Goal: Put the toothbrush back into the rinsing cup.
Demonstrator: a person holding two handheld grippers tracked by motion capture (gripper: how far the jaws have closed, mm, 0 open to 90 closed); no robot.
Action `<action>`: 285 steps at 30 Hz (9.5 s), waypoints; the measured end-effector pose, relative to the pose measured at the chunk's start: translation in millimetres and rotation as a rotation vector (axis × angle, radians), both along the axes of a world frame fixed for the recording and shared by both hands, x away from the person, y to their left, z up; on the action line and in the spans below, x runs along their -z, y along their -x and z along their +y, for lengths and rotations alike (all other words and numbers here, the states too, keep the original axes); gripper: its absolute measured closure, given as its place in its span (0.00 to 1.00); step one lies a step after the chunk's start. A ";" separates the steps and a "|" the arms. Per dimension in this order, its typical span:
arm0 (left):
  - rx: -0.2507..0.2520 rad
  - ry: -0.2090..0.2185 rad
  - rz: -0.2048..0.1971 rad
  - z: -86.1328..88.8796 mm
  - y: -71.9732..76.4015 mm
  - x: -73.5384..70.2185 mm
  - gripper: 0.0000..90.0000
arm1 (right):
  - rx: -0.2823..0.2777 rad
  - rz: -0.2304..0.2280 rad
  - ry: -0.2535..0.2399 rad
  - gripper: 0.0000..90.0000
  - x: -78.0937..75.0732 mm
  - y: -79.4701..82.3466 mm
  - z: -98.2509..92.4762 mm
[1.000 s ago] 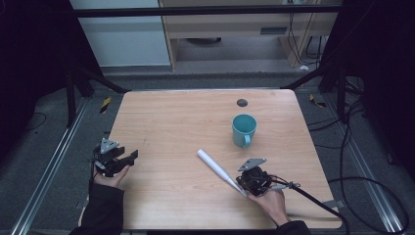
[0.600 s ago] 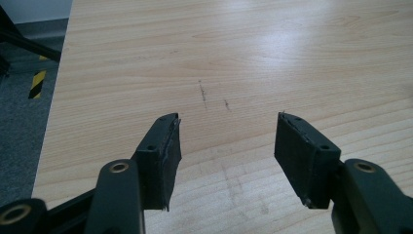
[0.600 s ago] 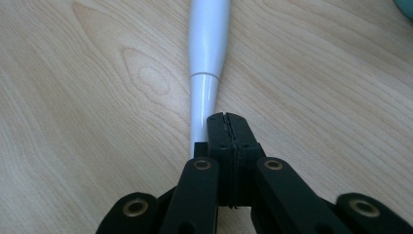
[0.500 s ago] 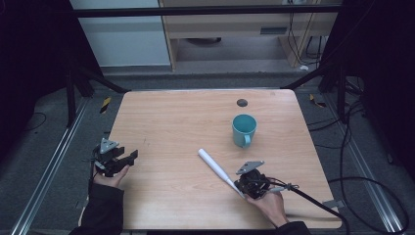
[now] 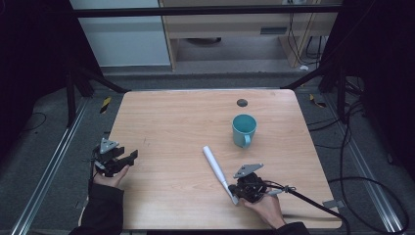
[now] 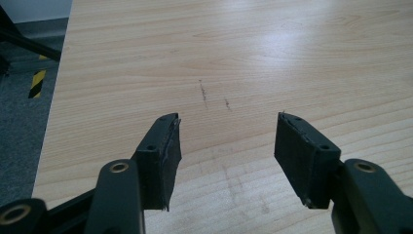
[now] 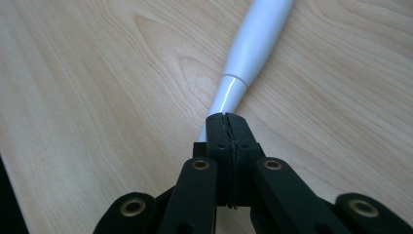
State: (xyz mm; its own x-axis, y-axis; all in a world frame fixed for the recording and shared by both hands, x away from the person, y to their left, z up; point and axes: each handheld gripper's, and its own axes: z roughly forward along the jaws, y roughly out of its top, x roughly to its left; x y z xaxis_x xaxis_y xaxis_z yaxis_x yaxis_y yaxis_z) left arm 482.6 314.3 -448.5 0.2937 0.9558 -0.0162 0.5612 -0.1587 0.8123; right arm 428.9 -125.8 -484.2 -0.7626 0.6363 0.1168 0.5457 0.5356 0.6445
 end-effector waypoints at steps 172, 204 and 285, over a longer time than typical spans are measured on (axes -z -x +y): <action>-0.004 -0.004 -0.004 -0.1 -1.4 0.5 0.47 | 0.209 -0.144 0.107 1.00 -3.2 -97.1 7.9; -0.002 -0.005 -0.006 -0.4 0.0 -0.6 0.47 | 0.097 -0.134 -0.047 1.00 -21.3 -29.3 -16.9; 0.004 -0.009 0.002 -1.5 -2.2 1.7 0.47 | 0.115 -0.154 -0.022 0.95 -29.7 -21.7 -40.2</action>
State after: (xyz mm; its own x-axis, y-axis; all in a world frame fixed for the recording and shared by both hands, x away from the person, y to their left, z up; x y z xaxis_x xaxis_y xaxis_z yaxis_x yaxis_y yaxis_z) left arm 484.9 312.8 -450.2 0.2972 0.9548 -0.0083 0.5625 -0.1680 0.8096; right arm 450.5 -165.9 -454.4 -0.6948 0.7189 0.0190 0.4962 0.4601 0.7363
